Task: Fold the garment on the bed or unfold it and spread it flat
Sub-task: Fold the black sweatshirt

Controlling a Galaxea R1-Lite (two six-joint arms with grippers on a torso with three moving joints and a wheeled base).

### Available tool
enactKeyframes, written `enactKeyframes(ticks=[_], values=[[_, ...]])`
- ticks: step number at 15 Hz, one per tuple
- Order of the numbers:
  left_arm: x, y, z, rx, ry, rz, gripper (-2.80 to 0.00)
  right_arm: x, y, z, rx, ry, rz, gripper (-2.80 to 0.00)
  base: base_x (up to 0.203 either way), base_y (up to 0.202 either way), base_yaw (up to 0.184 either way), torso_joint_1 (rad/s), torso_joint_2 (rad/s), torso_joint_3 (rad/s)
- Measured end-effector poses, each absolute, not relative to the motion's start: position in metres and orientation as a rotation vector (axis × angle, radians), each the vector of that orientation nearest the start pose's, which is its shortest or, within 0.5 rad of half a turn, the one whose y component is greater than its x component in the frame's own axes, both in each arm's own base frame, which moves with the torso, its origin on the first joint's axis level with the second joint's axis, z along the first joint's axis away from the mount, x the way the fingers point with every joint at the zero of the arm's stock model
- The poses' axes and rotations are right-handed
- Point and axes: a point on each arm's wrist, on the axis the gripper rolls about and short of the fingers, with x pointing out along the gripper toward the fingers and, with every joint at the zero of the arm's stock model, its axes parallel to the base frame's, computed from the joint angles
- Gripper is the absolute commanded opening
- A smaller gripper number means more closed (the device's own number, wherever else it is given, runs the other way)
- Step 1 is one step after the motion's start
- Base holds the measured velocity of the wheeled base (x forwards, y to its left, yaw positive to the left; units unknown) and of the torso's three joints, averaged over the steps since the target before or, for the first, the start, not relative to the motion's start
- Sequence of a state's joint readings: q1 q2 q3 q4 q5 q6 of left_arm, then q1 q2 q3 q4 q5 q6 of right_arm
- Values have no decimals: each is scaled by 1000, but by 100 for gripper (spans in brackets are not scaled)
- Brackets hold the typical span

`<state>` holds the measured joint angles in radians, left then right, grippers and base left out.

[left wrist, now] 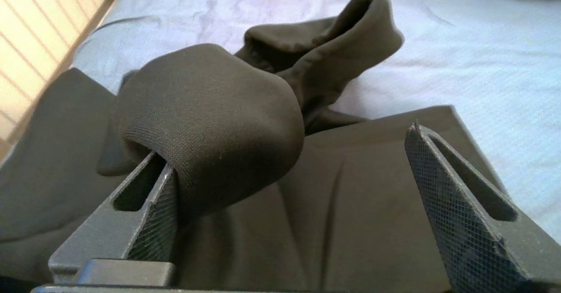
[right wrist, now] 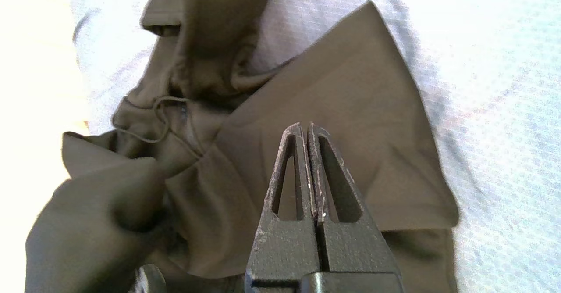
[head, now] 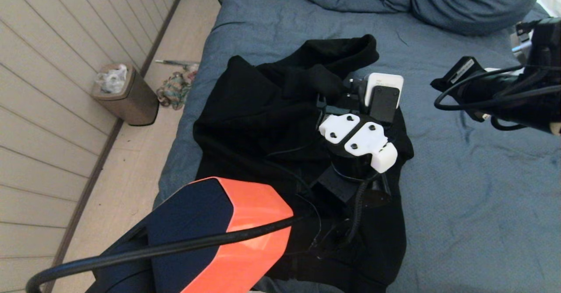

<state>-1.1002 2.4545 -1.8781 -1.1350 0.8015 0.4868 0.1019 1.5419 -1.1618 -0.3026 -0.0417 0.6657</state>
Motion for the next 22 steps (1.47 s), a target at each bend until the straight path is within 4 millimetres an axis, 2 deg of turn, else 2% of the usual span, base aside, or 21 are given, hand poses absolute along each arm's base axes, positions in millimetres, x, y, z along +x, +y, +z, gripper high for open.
enactKeyframes(ticks=[4,6,9,12,17,19,21,22], values=[[244,-437,215,59,-303,-231,0,282,28,297,659,97,37,-280,0,0,0,0,0,0],[256,-431,214,66,-217,-239,0,282,27,297,661,101,49,-280,0,0,0,0,0,0],[278,-412,219,44,-64,-299,0,282,27,296,661,103,48,-280,0,0,0,0,0,0],[296,-382,231,8,84,-386,0,282,27,296,661,104,49,-280,0,0,0,0,0,0],[293,-364,264,-58,29,-392,0,282,28,298,662,105,66,-280,0,0,0,0,0,0],[298,-342,282,-106,23,-347,0,282,30,299,661,121,111,-280,0,0,0,0,0,0],[307,-309,296,-177,88,-278,0,281,32,303,660,155,161,-280,0,0,0,0,0,0],[310,-289,298,-221,146,-243,-280,281,33,308,660,177,161,-280,0,0,0,0,0,0]])
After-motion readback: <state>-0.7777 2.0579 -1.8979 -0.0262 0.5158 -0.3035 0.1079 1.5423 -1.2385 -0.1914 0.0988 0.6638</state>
